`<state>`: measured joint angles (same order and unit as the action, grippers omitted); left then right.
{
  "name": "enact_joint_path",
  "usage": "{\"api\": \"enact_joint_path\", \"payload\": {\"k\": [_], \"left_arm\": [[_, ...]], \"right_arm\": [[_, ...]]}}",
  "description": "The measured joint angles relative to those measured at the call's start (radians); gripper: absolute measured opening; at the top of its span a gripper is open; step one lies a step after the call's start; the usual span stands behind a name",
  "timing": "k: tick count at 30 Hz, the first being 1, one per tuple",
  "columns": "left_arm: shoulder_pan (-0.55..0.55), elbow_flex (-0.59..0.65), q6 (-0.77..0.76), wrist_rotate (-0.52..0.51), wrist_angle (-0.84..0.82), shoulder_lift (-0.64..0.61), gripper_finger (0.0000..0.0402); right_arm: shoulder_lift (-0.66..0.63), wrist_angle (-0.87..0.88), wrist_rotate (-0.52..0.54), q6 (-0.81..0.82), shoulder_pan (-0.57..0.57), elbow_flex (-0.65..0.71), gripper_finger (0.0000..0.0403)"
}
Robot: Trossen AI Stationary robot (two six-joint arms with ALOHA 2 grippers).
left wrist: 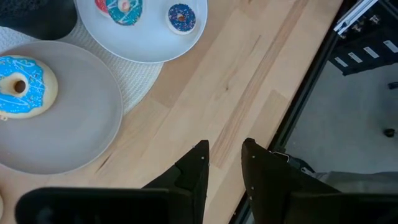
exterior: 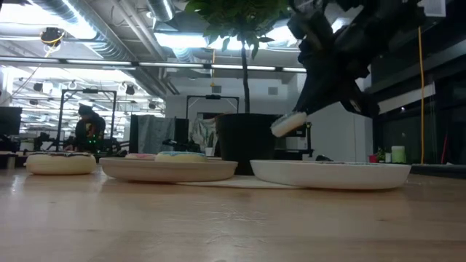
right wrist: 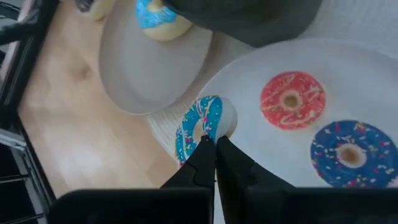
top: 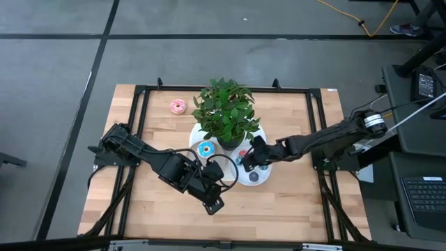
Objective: Pick & Place donuts
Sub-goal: Put the small blue donut on the white plate
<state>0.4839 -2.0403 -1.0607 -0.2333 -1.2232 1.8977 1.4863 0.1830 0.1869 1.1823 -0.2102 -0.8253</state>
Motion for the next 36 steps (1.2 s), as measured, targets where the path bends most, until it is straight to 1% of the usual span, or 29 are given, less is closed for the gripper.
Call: {"api": "enact_joint_path", "payload": {"k": [3,11,18,22,28,36], "left_arm": [[0.000,0.000,0.000,0.000,0.000,0.000,0.0089],[0.000,0.000,0.000,0.000,0.000,0.000,0.0088],[0.000,0.000,0.000,0.000,0.000,0.000,0.0092],[0.000,0.000,0.000,0.000,0.000,0.000,0.0093],[0.000,0.000,0.000,0.000,0.000,0.000,0.0091],[0.000,0.000,0.000,0.000,0.000,0.000,0.0091]], "right_arm": [[0.029,-0.002,-0.005,0.047,0.004,0.000,0.0006],[0.102,-0.010,-0.018,0.098,0.004,0.000,0.0006],[0.176,-0.044,-0.058,0.101,0.004,0.000,0.0006],[0.190,-0.054,-0.066,0.100,0.003,-0.001,0.0007],[0.190,-0.053,-0.082,0.095,0.004,-0.001,0.0031],[0.189,-0.050,-0.173,0.014,0.004,-0.001,0.0058]]}}
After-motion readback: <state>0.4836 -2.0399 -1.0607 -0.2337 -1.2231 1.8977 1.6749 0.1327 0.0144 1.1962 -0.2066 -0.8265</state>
